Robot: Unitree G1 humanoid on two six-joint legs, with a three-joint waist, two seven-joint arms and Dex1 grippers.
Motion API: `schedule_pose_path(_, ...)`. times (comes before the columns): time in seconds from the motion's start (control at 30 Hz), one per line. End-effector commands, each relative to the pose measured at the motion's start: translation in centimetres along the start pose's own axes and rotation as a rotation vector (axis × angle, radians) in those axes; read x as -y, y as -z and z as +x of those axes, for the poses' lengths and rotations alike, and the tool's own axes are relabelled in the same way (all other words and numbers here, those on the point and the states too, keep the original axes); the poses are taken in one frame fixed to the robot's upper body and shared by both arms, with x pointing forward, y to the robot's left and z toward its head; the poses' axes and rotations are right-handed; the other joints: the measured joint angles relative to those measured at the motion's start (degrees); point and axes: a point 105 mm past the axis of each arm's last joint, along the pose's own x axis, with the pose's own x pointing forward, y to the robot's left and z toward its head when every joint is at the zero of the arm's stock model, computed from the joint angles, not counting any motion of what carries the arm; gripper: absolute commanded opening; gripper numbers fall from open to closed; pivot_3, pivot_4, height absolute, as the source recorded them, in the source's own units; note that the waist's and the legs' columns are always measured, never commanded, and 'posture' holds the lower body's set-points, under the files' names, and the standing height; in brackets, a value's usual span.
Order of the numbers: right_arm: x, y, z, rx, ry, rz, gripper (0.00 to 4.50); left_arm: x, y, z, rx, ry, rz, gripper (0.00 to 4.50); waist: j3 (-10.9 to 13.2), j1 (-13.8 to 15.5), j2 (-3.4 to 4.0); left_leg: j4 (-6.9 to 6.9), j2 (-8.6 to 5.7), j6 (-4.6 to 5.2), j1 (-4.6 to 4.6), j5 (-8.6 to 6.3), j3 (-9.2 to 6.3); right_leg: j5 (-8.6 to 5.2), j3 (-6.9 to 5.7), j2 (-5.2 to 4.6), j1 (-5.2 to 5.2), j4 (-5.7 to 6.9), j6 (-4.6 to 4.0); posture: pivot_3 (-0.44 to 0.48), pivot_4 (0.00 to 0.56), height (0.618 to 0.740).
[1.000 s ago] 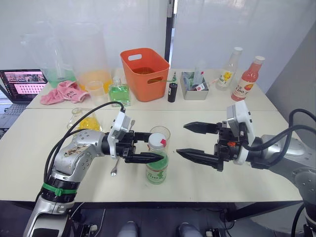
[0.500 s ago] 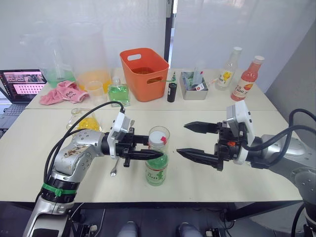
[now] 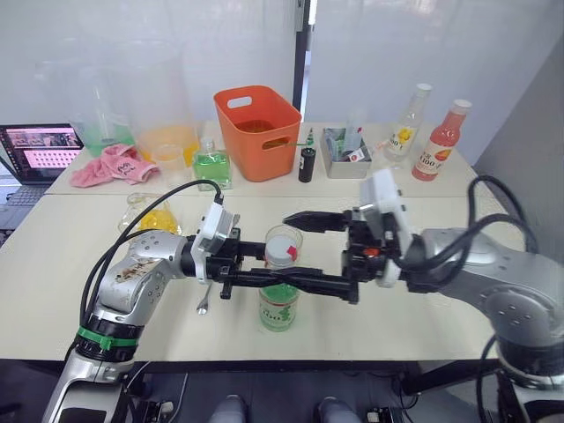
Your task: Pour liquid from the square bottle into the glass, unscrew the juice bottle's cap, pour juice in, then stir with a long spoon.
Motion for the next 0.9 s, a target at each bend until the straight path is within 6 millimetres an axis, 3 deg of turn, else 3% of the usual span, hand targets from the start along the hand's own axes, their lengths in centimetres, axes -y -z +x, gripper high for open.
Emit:
schedule_pose_path(0.03, 0.39, -0.40, 0.17, 0.012, 0.020, -0.016, 4.50, 0.00, 0.02, -0.07, -0.014, -0.006, 0.021, 1.79, 0.0, 0.1, 0.00, 0.01, -0.01, 0.00, -0.01, 0.00, 0.00, 0.00, 0.00, -0.01, 0.00, 0.00, 0.00, 0.000, 0.150, 0.739)
schedule_pose_path(0.13, 0.43, -0.42, 0.42, 0.017, 0.021, -0.010, 4.50, 0.02, 0.04, -0.07, -0.014, -0.006, 0.022, 1.79, 0.0, 0.0, 0.00, 0.01, -0.01, 0.00, -0.03, 0.00, 0.00, 0.00, 0.00, -0.01, -0.04, 0.02, 0.00, 0.000, 0.150, 0.739)
schedule_pose_path(0.23, 0.50, -0.34, 0.47, 0.019, 0.026, -0.006, 3.71, 0.11, 0.14, -0.02, -0.016, -0.004, 0.021, 1.75, 0.0, 0.0, 0.00, 0.00, 0.00, 0.00, -0.03, 0.00, 0.00, 0.00, 0.00, 0.00, -0.06, 0.03, 0.00, 0.000, 0.150, 0.739)
schedule_pose_path(0.43, 0.61, -0.32, 0.47, 0.022, 0.034, -0.003, 1.64, 0.12, 0.14, 0.02, -0.016, -0.001, 0.018, 1.75, 0.0, 0.0, 0.00, 0.00, 0.00, 0.00, -0.03, 0.00, 0.00, 0.00, 0.00, -0.01, -0.05, 0.03, 0.00, 0.000, 0.150, 0.739)
schedule_pose_path(0.77, 0.41, -0.19, 0.38, 0.021, -0.024, 0.006, 1.62, 0.09, 0.14, -0.03, -0.027, 0.006, 0.030, 1.75, 0.0, -0.1, 0.00, 0.00, 0.00, 0.00, -0.03, 0.00, 0.00, 0.00, 0.00, 0.00, -0.05, 0.03, 0.00, 0.000, 0.150, 0.739)
schedule_pose_path(0.9, 0.10, -0.05, 0.22, -0.007, -0.271, 0.007, 1.62, 0.15, 0.13, -0.15, -0.044, 0.030, 0.046, 1.75, 0.0, -0.1, 0.00, 0.00, 0.00, 0.00, -0.01, 0.00, 0.00, 0.00, 0.00, 0.01, -0.04, 0.03, -0.01, 0.000, 0.150, 0.739)
